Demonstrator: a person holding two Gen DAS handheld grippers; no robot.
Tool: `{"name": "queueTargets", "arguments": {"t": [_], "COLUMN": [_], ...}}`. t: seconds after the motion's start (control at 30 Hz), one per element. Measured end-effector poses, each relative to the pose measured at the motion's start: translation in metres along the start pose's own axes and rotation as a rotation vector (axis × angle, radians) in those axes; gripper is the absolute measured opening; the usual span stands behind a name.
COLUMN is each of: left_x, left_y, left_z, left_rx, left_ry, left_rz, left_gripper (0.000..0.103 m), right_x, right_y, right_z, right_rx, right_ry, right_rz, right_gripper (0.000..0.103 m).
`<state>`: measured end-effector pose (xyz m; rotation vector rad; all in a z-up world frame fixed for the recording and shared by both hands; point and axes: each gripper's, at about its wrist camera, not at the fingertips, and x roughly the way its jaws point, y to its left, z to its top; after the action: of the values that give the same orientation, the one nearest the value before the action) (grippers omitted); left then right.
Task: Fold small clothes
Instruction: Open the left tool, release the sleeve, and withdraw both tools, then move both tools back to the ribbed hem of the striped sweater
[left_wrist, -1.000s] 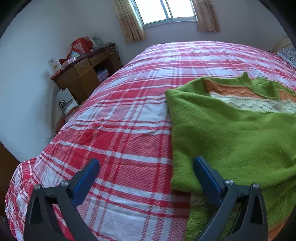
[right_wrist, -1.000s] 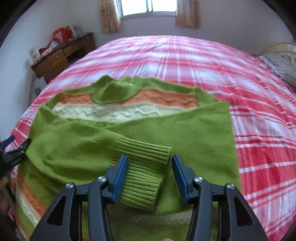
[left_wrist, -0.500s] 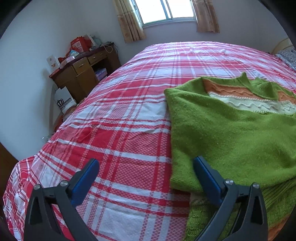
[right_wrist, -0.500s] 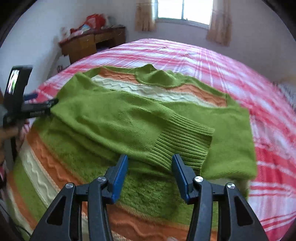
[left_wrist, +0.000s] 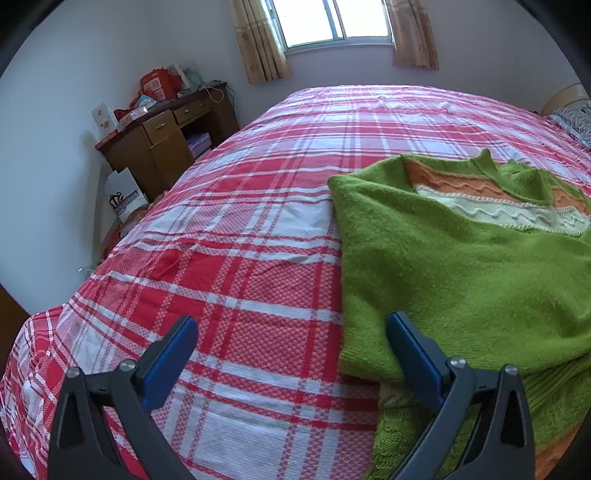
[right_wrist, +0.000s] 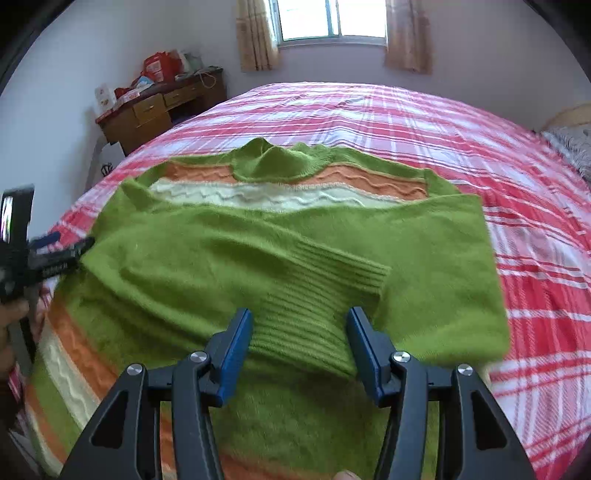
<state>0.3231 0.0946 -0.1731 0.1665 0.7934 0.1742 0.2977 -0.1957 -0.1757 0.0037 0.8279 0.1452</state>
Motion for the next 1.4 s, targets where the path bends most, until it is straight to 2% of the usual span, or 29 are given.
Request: {"name": "queueTargets", "arguments": {"t": [0.1,0.23,0.5,0.63,0.67,0.87,1.4], "left_x": [0.000,-0.002,-0.021,-0.041,-0.046,-0.067,-0.106], "left_y": [-0.002,-0.004,0.000,0.001,0.001,-0.004,-0.002], "left_z": [0.000,0.000,-0.006,-0.013,-0.016,-0.028,-0.052], "left_rx": [0.008,0.021,0.015,0.018,0.019,0.014,0.010], "left_ry": [-0.005,-0.009,-0.046,-0.083,-0.091,-0.096,-0.098], "left_rz": [0.010,0.017,-0.001,-0.037,-0.053,-0.113,-0.199], "left_gripper": [0.103,0.103,0.103,0.103,0.103,0.103,0.103], "right_x": [0.002,0.004,0.001,-0.001,-0.002,-0.002,-0.025], "right_y": [-0.003,0.004,0.001,-0.004,-0.005,-0.008,-0.016], "right_z": [0.000,-0.001,-0.004,-0.006,-0.006,-0.007,-0.026], "right_rx": [0.027,-0.006,0.007,0.031,0.037,0.052,0.133], "right_ry": [-0.007,-0.008,-0.014,-0.025,-0.026,-0.022,-0.029], "right_rz": [0.005,-0.041,-0.037,-0.013,-0.019,-0.024,0.023], "right_gripper": [0.057,0.059,0.060,0.063,0.069,0.070,0.075]}}
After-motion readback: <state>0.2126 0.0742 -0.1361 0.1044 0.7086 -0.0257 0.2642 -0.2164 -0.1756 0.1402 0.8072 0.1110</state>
